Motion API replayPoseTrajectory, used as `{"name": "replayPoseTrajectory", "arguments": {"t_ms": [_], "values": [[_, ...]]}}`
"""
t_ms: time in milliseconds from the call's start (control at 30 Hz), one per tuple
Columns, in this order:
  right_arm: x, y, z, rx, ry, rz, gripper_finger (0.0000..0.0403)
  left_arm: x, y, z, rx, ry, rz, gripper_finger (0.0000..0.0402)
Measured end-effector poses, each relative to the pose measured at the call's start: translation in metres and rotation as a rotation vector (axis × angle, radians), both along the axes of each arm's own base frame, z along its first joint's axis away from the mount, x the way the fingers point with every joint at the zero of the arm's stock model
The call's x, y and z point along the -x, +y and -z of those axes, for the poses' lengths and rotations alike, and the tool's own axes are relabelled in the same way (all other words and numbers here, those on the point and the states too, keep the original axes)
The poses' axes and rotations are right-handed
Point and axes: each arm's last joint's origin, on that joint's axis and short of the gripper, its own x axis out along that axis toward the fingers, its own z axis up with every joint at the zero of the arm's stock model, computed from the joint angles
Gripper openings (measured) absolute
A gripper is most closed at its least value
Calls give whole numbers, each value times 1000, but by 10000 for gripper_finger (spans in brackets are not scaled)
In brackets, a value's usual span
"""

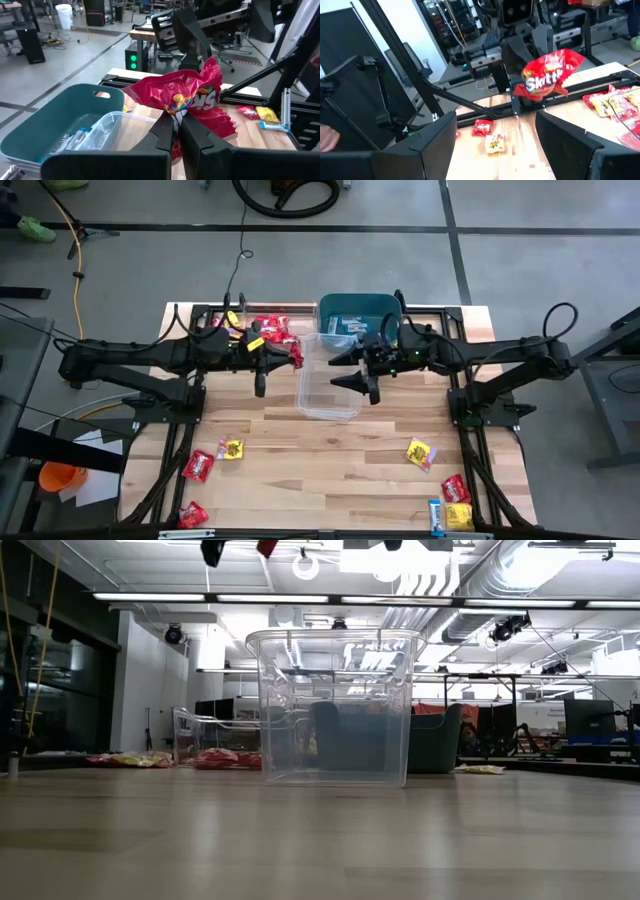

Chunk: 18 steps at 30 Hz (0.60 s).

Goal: Sort candy
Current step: Put the red candy into the transparent bin

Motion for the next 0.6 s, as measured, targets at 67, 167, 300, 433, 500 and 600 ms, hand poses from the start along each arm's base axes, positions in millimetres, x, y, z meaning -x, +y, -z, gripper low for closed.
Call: {"name": "replayPoseTrajectory", "arguments": {"t_ms": [67, 167, 300, 433, 500, 600], "values": [[-1, 0, 1, 1, 1, 0, 268, 0, 0, 0, -1, -2, 0, 1], [-1, 0, 1, 2, 1, 0, 268, 0, 0, 0, -2, -2, 0, 1], [-1, 0, 1, 2, 2, 0, 268, 0, 0, 0, -2, -3, 0, 0], [-1, 0, 1, 2, 3, 0, 268, 0, 0, 0, -19, 0, 0, 0], [-1, 0, 1, 2, 3, 0, 268, 0, 0, -1, -54, 3, 3, 0], [-1, 0, 1, -3, 4, 0, 268, 0, 5, -3, -134, -9, -59, 0]]}}
